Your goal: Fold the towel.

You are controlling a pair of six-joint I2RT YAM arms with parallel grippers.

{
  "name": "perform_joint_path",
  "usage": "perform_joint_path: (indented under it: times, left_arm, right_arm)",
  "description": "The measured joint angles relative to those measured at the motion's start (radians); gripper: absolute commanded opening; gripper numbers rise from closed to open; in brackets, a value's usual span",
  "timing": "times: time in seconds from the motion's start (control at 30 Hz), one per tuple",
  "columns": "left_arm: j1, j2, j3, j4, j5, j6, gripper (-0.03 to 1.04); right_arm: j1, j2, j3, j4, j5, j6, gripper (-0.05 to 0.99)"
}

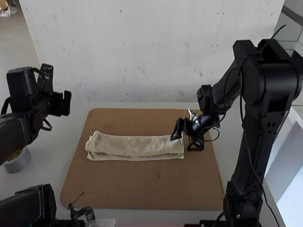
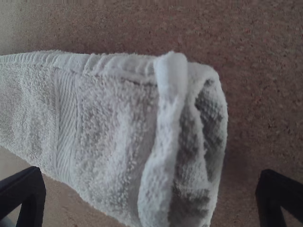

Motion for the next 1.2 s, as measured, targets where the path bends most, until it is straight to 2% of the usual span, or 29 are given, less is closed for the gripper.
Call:
perform_joint_path:
  times: [0.27, 0.33, 0.47, 0.57, 0.6, 0.73, 1.0, 1.07, 1.2]
  left_arm:
    - [0.056, 0.0, -0.013, -0.001, 0.035, 0.008, 0.97]
    - [0.066, 0.0, -0.013, -0.001, 0.043, 0.011, 0.97]
    - [0.081, 0.0, -0.013, -0.001, 0.051, 0.013, 0.97]
    - [0.084, 0.0, -0.013, 0.0, 0.056, 0.015, 0.97]
    - [0.084, 0.0, -0.013, 0.0, 0.058, 0.015, 0.97]
    - [0.088, 0.0, -0.013, 0.0, 0.065, 0.016, 0.97]
    - [0.095, 0.0, -0.013, 0.002, 0.074, 0.018, 0.97]
    - [0.095, 0.001, -0.013, 0.002, 0.074, 0.018, 0.97]
    - [0.095, 0.001, -0.013, 0.002, 0.076, 0.018, 0.97]
  right_arm:
    - [0.045, 0.066, 0.057, -0.003, -0.013, 0.004, 0.9]
    - [0.045, 0.069, 0.059, -0.002, -0.016, 0.008, 0.84]
    - [0.048, 0.087, 0.059, 0.002, -0.033, 0.016, 0.62]
    - [0.05, 0.106, 0.06, 0.003, -0.048, 0.026, 0.33]
    - [0.05, 0.114, 0.06, 0.004, -0.052, 0.03, 0.26]
    - [0.045, 0.122, 0.06, 0.011, -0.067, 0.04, 0.11]
    - [-0.058, 0.086, 0.035, 0.005, -0.095, 0.036, 0.11]
    - [-0.098, 0.048, 0.027, -0.016, -0.099, 0.025, 0.07]
    - [-0.204, -0.014, 0.028, -0.087, -0.115, -0.021, 0.07]
